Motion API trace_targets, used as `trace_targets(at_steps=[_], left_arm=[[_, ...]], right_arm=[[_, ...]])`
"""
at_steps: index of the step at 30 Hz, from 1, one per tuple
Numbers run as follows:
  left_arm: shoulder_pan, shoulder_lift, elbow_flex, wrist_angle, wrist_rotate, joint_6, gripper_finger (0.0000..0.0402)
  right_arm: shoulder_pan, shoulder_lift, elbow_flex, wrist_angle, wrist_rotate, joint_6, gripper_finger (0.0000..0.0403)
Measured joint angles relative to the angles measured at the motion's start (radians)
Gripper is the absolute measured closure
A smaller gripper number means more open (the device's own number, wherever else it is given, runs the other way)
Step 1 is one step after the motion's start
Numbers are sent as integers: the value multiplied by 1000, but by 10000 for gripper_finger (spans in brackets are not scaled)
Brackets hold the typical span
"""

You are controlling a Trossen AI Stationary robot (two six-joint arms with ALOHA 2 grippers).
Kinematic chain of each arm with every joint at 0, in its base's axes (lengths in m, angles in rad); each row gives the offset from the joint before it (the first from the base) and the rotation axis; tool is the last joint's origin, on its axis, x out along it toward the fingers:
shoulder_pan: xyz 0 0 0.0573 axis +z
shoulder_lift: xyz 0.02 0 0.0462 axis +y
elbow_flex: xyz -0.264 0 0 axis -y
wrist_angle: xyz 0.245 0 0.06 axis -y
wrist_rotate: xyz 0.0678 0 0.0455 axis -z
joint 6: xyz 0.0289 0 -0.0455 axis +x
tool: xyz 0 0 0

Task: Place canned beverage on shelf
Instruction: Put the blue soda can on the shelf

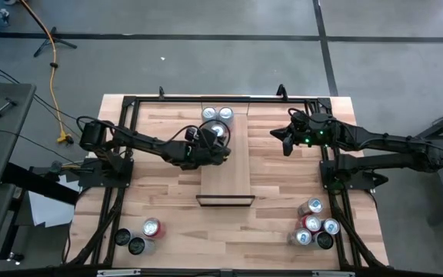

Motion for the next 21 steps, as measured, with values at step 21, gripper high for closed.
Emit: trace_targets(at_steps=[21], left_arm=[[-2, -49, -2, -11, 63, 28, 71]], right_arm=[[0, 0, 0, -1, -4, 0, 403]])
